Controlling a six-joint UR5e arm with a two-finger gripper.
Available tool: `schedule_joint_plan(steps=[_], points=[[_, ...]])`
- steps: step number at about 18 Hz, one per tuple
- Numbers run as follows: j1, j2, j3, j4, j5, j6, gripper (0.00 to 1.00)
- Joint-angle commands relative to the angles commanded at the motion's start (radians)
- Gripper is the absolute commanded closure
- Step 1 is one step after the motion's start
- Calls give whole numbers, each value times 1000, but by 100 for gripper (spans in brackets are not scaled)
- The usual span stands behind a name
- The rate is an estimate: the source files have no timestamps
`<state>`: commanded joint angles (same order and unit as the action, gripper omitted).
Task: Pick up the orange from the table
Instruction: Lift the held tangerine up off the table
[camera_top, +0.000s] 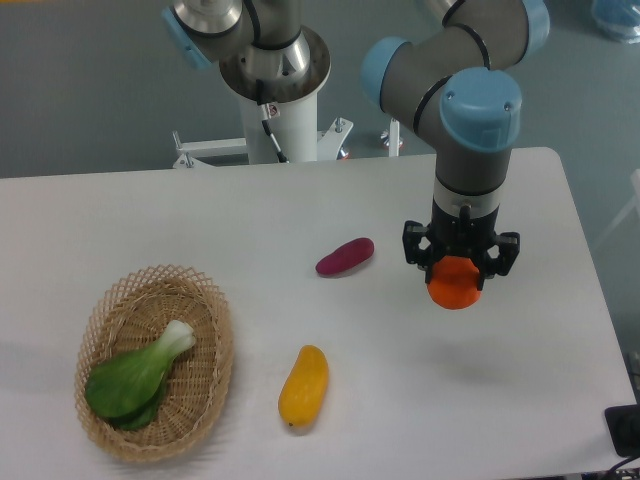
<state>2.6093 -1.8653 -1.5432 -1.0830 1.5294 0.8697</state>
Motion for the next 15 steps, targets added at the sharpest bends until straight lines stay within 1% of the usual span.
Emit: schedule_joint_plan(steps=[4,15], points=[[6,11,-3,0,-8,5,37],[11,12,-3,0,-20,5,37]])
